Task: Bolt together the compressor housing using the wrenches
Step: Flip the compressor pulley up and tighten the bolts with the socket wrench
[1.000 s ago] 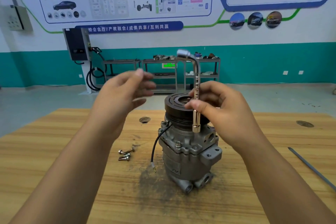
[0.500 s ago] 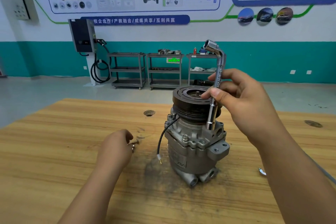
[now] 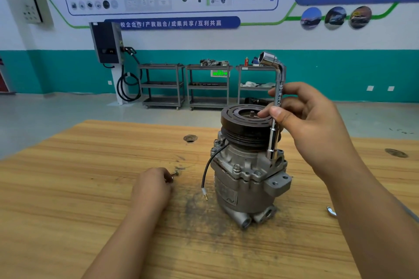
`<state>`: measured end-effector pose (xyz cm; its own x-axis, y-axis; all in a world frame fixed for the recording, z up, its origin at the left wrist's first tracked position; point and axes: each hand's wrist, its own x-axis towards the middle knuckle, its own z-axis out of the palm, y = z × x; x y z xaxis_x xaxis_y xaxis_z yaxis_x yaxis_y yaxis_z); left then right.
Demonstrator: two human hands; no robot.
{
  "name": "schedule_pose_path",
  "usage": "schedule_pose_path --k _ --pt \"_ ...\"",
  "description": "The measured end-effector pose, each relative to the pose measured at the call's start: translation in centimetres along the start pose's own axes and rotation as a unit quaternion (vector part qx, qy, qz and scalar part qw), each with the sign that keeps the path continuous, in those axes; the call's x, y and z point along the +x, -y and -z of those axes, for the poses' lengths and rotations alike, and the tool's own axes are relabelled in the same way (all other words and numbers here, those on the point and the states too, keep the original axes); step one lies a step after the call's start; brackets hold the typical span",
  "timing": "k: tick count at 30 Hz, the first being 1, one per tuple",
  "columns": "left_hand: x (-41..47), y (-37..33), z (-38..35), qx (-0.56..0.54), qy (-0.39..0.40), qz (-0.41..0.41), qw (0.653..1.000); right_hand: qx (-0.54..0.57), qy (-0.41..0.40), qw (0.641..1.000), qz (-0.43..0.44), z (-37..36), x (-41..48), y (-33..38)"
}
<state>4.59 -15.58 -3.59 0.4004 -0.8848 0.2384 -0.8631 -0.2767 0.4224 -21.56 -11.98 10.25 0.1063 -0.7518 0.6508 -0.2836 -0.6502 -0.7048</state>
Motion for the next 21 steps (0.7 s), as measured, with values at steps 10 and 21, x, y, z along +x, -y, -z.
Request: schedule_pose_path --k 10,21 --pt "-1.3 -2.2 1.8 -0.091 0.009 -0.012 0.996 0.006 0.001 1.000 0.004 0.1 0.1 0.0" --pt "-8.5 -9.0 4.8 -0.513 -0.092 -0.186 0.833 0.015 0.006 1.000 0.005 0.0 0.0 0.1"
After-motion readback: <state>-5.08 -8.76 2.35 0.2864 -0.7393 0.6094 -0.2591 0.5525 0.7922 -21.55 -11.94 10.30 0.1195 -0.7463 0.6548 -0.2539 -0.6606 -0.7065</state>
